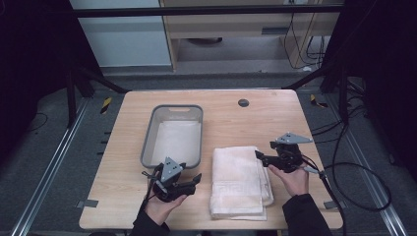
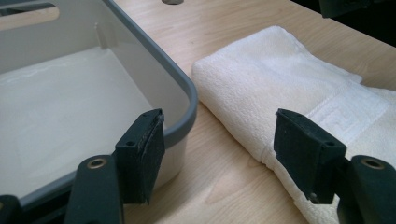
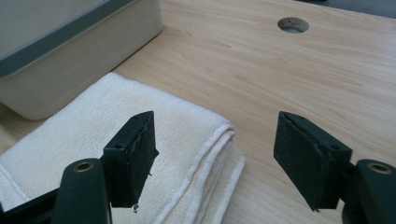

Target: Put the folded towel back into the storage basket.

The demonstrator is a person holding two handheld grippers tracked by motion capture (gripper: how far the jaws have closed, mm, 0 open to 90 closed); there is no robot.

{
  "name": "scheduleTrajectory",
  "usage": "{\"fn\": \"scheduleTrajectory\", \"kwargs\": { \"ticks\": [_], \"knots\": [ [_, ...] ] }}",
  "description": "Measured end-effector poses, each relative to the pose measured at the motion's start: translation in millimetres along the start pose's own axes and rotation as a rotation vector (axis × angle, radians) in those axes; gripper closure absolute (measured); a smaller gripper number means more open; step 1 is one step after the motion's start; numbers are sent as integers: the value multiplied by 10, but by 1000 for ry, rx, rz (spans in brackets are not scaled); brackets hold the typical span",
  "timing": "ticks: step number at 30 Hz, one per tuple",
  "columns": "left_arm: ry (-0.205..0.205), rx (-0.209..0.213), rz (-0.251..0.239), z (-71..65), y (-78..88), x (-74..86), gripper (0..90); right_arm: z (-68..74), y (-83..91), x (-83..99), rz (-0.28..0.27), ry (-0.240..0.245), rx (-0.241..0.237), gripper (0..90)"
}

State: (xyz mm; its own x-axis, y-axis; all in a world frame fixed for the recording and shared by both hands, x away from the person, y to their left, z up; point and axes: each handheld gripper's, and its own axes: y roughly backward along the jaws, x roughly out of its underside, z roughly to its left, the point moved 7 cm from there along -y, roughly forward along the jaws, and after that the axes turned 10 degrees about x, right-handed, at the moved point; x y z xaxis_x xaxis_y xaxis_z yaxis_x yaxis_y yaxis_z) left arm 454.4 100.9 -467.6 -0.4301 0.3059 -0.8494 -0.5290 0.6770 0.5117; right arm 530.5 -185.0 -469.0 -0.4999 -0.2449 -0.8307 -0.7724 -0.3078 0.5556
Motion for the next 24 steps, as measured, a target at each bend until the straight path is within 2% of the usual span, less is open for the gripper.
{"fn": "scheduleTrajectory", "kwargs": {
  "ticks": [10,24],
  "knots": [
    [-12,29,50,-147,-139,116,335,70,-77,62,26,19,-14,299],
    [-15,56,101,-252,-341,225,322,131,-189,143,66,25,-30,309]
  ]
}}
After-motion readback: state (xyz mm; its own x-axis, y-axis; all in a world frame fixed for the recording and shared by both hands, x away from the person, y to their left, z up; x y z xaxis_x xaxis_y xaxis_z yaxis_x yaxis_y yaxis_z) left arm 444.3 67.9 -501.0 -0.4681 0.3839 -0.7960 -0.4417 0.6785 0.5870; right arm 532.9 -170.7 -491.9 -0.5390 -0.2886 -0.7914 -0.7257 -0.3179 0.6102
